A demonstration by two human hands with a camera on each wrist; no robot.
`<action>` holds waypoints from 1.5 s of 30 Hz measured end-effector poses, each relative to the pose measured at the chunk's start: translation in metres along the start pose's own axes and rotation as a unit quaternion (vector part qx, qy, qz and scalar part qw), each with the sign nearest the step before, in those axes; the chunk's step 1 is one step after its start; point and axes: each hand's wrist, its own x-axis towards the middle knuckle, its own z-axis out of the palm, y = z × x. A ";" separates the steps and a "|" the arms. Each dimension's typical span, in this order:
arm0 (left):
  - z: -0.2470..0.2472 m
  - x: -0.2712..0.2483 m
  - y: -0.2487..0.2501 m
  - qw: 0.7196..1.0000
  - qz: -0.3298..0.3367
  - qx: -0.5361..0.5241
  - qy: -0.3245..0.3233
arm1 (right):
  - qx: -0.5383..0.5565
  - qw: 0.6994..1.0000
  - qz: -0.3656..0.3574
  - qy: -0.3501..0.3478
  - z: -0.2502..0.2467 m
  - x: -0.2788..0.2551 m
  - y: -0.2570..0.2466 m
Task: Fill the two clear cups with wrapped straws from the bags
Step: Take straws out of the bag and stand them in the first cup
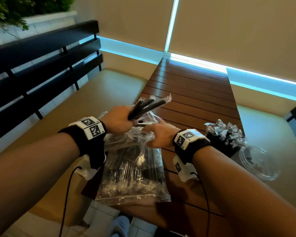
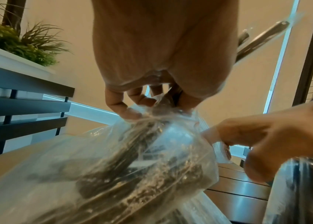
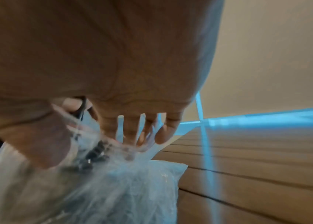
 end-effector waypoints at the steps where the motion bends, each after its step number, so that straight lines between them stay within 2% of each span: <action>1: -0.001 0.002 0.004 1.000 -0.003 -0.007 0.010 | -0.040 0.999 -0.009 0.027 0.001 -0.002 -0.001; 3: -0.003 0.006 0.016 1.000 0.004 -0.003 0.030 | -0.068 0.994 -0.012 0.080 0.004 -0.002 -0.003; 6: -0.007 0.007 0.045 0.993 0.044 0.079 0.075 | -0.043 0.995 0.017 0.090 0.002 -0.006 0.001; 8: -0.012 0.007 0.070 0.989 0.067 0.075 0.109 | -0.040 0.993 0.039 0.104 -0.003 -0.015 0.005; 10: -0.019 0.009 0.095 0.988 0.093 0.000 0.122 | -0.054 0.991 0.054 0.110 -0.007 -0.024 0.008; 13: -0.032 0.012 0.127 0.978 0.133 -0.126 0.101 | -0.072 0.989 0.068 0.110 -0.008 -0.035 0.008; 15: -0.041 0.014 0.139 0.958 0.160 -0.208 0.117 | -0.059 0.989 0.085 0.109 -0.007 -0.037 0.009; 17: -0.054 0.016 0.146 0.934 0.172 -0.268 0.162 | -0.054 0.989 0.089 0.105 -0.005 -0.035 0.012; 20: -0.077 0.024 0.145 0.892 0.141 -0.359 0.236 | -0.028 0.987 0.081 0.137 -0.008 -0.037 0.019; 22: -0.090 0.030 0.141 0.868 0.116 -0.410 0.256 | -0.012 0.984 0.067 0.163 -0.009 -0.041 0.023; 24: -0.097 0.031 0.136 0.864 0.105 -0.420 0.255 | -0.003 0.982 0.057 0.178 -0.006 -0.043 0.024; 27: -0.093 0.026 0.133 0.877 0.099 -0.406 0.236 | 0.026 0.981 0.043 0.188 0.000 -0.041 0.024; 29: -0.087 0.022 0.132 0.882 0.089 -0.406 0.224 | 0.089 0.963 0.066 0.247 -0.004 -0.045 0.024; 32: -0.077 0.019 0.128 0.883 0.067 -0.419 0.202 | 0.152 0.912 0.100 0.367 -0.018 -0.055 0.018; 34: -0.073 0.018 0.127 0.884 0.063 -0.422 0.190 | 0.212 0.870 0.083 0.438 -0.027 -0.062 0.010; 35: -0.072 0.016 0.128 0.885 0.062 -0.423 0.187 | 0.265 0.854 0.058 0.444 -0.034 -0.067 0.006; 37: -0.073 0.013 0.132 0.882 0.072 -0.429 0.183 | 0.377 0.849 -0.002 0.370 -0.047 -0.076 -0.003; 38: -0.075 0.010 0.136 0.877 0.081 -0.439 0.179 | 0.401 0.861 -0.018 0.312 -0.051 -0.079 -0.006; 40: -0.078 0.004 0.146 0.866 0.108 -0.462 0.158 | 0.344 0.909 -0.009 0.233 -0.053 -0.084 -0.014; 42: -0.080 -0.002 0.155 0.864 0.139 -0.463 0.138 | 0.313 0.925 0.011 0.215 -0.052 -0.083 -0.016; 45: -0.077 -0.009 0.166 0.866 0.162 -0.456 0.126 | 0.337 0.902 0.049 0.265 -0.054 -0.081 -0.015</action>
